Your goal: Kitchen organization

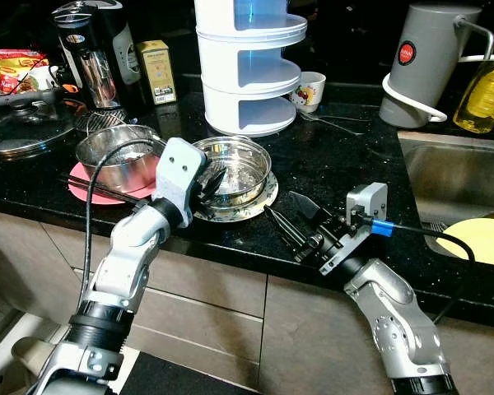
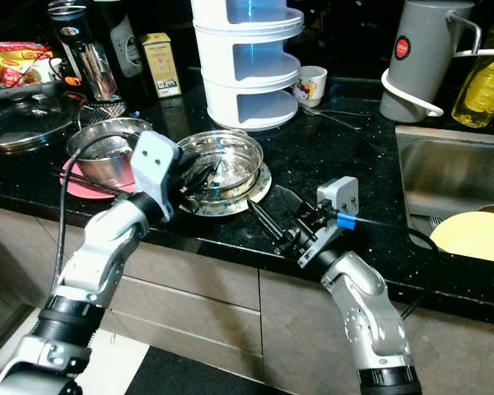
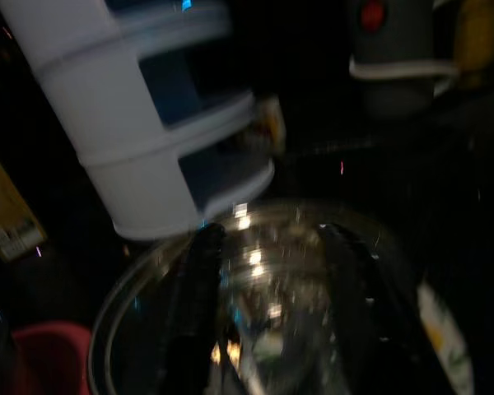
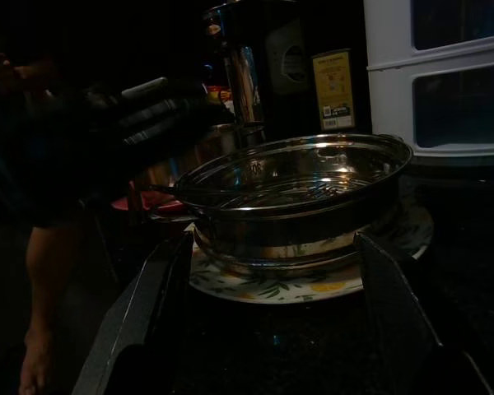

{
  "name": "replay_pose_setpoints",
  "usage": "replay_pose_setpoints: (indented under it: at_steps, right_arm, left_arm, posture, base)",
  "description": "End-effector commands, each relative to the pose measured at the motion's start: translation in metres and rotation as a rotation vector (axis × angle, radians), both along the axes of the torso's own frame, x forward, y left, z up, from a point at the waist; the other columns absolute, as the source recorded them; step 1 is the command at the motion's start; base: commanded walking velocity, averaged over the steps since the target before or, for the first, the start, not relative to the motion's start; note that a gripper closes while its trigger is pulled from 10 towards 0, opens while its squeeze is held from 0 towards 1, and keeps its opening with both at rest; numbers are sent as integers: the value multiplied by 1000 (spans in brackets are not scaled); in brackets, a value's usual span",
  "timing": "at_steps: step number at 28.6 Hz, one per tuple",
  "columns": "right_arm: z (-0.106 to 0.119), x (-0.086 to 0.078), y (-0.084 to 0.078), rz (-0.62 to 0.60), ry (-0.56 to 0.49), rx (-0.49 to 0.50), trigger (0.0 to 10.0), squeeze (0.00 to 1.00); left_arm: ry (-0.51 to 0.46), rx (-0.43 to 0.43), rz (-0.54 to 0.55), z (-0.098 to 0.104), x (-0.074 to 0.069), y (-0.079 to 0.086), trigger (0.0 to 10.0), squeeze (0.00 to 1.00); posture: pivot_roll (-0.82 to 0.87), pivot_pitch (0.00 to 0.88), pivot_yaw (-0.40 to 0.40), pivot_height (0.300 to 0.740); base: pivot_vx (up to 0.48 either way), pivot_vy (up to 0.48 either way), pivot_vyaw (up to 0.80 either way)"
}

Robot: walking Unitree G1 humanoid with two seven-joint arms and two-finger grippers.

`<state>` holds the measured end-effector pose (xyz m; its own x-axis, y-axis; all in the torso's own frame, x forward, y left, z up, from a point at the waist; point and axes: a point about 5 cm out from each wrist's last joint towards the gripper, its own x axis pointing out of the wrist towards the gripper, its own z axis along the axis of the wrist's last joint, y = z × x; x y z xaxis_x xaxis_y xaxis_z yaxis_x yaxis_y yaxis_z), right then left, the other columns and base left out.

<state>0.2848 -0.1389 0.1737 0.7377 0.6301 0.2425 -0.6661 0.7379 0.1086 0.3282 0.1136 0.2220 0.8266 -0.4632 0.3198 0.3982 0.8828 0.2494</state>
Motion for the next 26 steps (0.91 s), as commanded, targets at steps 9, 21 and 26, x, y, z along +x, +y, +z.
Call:
replay_pose_setpoints:
  at_steps: [9, 21, 26]
  right_arm:
    - [0, -1, 4, 36, 5, 2, 10000, 0]
    - [-2, -1, 5, 44, 11, -1, 10000, 0]
    - [-1, -4, 4, 44, 14, -5, 10000, 0]
  left_arm:
    - [-36, -11, 121, -21, -30, -6, 10000, 1000]
    - [0, 16, 259, -42, -32, 19, 10000, 0]
    - [-18, 11, 264, -39, -22, 25, 10000, 0]
  posture:
    - [-57, 0, 21, 740]
    - [-51, 0, 10, 740]
    - [-70, 0, 7, 740]
  base:
    - [0, 0, 0]
    - [0, 0, 0]
    - [0, 0, 0]
